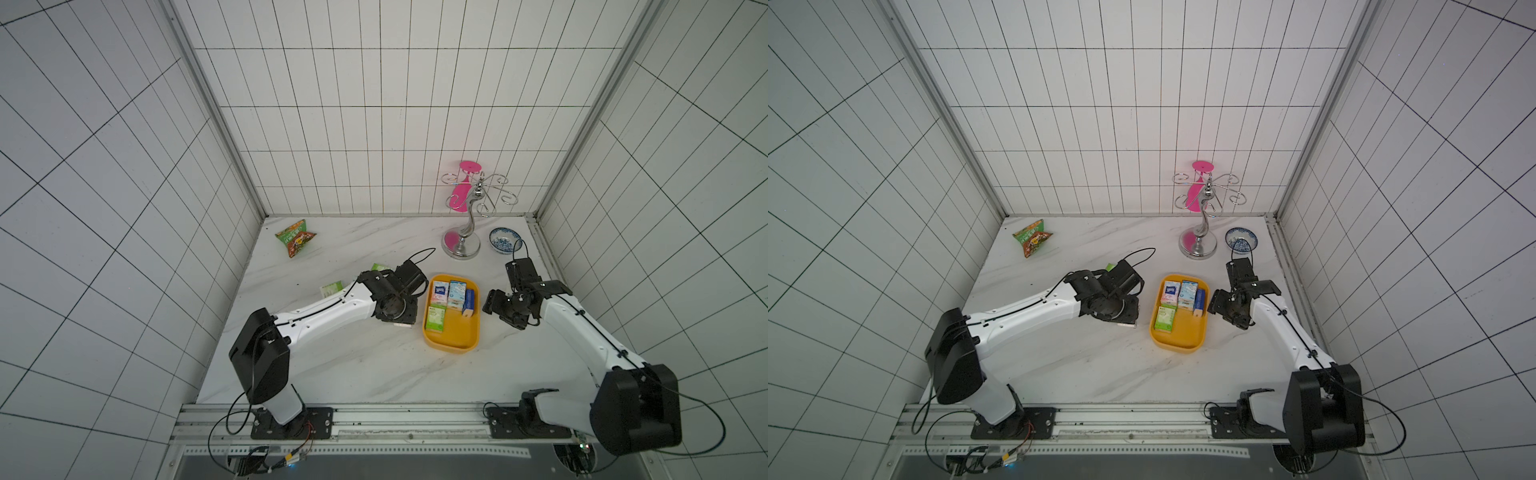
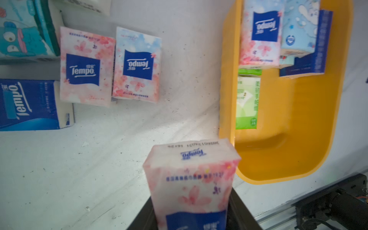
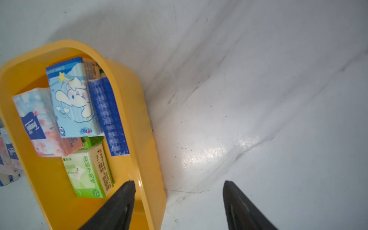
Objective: Put the pocket tissues into the storage box
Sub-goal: Pick up the pocket tissues from the center of the board, then place the pocket tissues in the storage box.
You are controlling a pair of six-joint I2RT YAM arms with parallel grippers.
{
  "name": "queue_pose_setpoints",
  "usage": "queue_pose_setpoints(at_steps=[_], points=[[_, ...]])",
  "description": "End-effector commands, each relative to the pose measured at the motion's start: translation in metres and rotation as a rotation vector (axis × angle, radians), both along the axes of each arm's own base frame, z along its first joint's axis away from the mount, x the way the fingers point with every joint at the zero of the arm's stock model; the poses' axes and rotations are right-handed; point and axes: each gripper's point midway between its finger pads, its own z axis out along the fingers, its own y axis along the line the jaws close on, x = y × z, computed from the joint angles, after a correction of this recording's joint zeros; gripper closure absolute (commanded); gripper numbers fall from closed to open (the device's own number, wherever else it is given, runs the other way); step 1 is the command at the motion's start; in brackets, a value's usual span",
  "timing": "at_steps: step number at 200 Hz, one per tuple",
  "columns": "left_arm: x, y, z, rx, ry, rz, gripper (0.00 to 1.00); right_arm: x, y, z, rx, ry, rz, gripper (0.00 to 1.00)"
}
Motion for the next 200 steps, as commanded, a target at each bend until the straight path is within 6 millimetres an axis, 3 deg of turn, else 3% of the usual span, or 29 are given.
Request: queue_pose_setpoints(at_steps=[1,50,84,148,200], points=[[-0.006,-0.025,-0.002,0.0,0.003,-0.062,0.54,-0.013,-0.02,-0.006,-0.07,0.036,-0.048,0.26],[-0.013,-0.093,-0.009,-0.023,-0.012,-0.188,0.54,-0.013,-0.023,0.008,-0.066,0.008,-0.055,0.26],[-0.01,-0.12,-0.025,-0.046,0.022,-0.207,0.54,-0.017,-0.024,0.016,-0.063,-0.005,-0.054,0.26],[0.004,-0.149,-0.065,-0.015,0.049,-0.223,0.53,-0.018,-0.026,0.025,-0.068,-0.017,-0.042,0.26],[0.031,-0.138,-0.076,0.039,0.035,-0.119,0.46,-0.016,-0.025,0.032,-0.054,-0.032,-0.038,0.26]])
